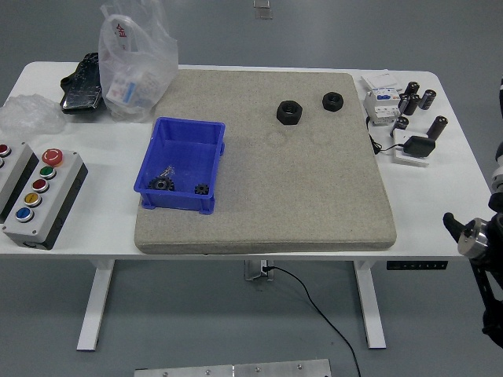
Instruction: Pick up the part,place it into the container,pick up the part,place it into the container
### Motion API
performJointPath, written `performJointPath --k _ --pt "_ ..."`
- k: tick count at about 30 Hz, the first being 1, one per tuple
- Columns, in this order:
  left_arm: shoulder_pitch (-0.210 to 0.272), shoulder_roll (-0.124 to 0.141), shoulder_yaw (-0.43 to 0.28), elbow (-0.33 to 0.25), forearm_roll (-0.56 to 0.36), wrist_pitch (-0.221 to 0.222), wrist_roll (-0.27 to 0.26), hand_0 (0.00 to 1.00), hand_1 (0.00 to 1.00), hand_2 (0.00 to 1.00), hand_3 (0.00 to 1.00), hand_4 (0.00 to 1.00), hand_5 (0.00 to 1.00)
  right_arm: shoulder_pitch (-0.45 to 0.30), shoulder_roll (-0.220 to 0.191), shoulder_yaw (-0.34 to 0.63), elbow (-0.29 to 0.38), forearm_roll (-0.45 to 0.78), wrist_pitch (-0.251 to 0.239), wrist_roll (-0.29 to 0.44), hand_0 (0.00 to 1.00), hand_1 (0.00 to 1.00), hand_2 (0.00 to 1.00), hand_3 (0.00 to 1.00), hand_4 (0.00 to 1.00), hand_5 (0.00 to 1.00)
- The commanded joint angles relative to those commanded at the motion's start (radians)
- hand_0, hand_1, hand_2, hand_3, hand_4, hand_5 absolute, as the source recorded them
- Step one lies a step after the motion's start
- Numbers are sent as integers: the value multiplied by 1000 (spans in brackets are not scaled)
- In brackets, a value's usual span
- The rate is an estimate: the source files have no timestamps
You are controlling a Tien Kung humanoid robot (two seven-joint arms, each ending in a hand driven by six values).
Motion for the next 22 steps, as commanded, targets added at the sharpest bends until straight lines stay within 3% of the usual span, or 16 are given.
performJointPath --k 17,18,22 --pt "4 11 3 0 1 -3 2 688 533 541 618 593 159 -11 -3 7 -11 11 0 -8 811 770 770 712 728 491" --pt "5 10 2 0 0 -3 2 688 514 526 618 593 159 -12 -2 9 -11 12 0 -7 753 738 732 713 730 494" --pt "8 3 1 0 -1 -2 4 688 514 526 618 593 159 -18 2 18 -15 25 0 -4 753 738 732 713 730 494"
